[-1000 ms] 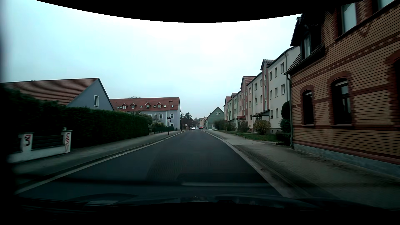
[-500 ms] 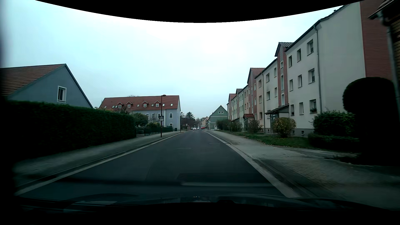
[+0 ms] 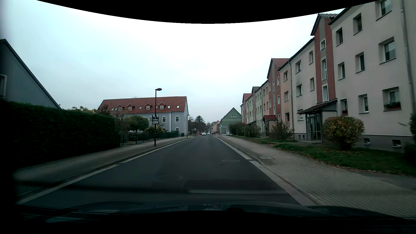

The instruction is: Follow the waypoints while adhering to traffic rules and regulations

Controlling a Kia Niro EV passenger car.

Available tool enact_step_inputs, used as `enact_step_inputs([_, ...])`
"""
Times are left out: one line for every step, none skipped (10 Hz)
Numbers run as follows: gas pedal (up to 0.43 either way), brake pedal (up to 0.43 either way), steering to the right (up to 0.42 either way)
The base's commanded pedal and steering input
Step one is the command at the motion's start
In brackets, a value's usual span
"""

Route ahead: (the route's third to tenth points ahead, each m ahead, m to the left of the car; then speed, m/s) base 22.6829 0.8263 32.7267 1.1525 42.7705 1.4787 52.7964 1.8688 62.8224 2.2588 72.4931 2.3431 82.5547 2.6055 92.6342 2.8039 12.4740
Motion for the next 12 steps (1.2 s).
enact_step_inputs([0.138,0.000,-0.014])
enact_step_inputs([0.138,0.000,-0.014])
enact_step_inputs([0.138,0.000,-0.014])
enact_step_inputs([0.138,0.000,-0.014])
enact_step_inputs([0.138,0.000,-0.014])
enact_step_inputs([0.138,0.000,-0.014])
enact_step_inputs([0.138,0.000,-0.014])
enact_step_inputs([0.138,0.000,-0.014])
enact_step_inputs([0.138,0.000,-0.014])
enact_step_inputs([0.138,0.000,-0.014])
enact_step_inputs([0.138,0.000,-0.013])
enact_step_inputs([0.138,0.000,-0.012])
